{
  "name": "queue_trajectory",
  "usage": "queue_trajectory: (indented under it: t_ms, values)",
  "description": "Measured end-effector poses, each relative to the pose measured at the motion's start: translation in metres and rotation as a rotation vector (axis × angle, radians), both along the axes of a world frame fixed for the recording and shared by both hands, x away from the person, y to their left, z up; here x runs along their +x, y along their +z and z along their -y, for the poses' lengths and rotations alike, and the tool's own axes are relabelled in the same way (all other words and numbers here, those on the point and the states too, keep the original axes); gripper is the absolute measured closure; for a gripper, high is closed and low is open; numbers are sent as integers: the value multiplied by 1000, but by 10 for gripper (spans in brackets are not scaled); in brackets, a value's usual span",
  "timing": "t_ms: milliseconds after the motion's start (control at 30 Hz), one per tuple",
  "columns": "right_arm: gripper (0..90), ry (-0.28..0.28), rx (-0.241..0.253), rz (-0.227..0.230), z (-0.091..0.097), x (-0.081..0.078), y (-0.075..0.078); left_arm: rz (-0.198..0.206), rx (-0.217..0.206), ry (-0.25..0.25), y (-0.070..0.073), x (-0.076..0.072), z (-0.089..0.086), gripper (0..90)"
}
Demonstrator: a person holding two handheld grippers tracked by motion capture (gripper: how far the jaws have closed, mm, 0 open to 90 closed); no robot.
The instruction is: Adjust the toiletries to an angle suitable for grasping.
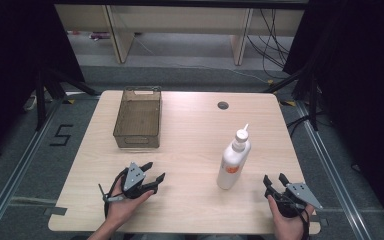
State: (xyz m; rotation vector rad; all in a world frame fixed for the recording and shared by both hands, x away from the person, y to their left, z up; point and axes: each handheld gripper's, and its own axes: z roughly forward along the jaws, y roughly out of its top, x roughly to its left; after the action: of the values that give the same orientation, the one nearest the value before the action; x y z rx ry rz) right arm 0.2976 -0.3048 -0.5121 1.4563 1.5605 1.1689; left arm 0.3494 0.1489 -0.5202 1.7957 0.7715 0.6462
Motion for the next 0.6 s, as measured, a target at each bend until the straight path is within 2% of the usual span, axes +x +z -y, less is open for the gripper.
queue_trajectory:
  t_ms: [67,100,133,167,200,233,267,300,367,467,500,533,567,600]
  values:
    - [434,3,13,27,0,1,-1,5,18,-8,2,-4,4,475]
    - [445,-2,34,15,-2,0,-1,5,15,-19,4,-5,5,508]
    - [460,13,-17,18,2,0,0,6,11,-27,5,-6,7,533]
    - [475,9,-20,29,2,0,0,11,1,-39,7,-7,9,563]
    - [504,13,-13,42,1,1,-1,14,10,-44,9,-9,10,593]
    - [535,17,2,37,0,1,-1,15,7,-53,11,-10,12,626]
    - [567,14,2,38,0,1,-1,13,7,-71,13,-12,14,662]
    - [596,12,-22,42,1,1,-1,11,13,-74,15,-14,15,700]
    - [619,10,-11,37,1,1,-1,9,4,-87,16,-15,16,778]
    - [712,0,11,32,2,2,-1,18,3,-130,24,-22,26,855]
    - [763,16,17,33,2,2,-1,23,-3,-144,24,-24,29,867]
    - [813,0,15,25,2,0,-1,21,-1,-148,25,-25,30,874]
    - [867,13,17,45,1,1,-1,16,12,-145,25,-25,29,879]
    - [900,17,6,46,0,0,-1,14,11,-142,24,-25,28,881]
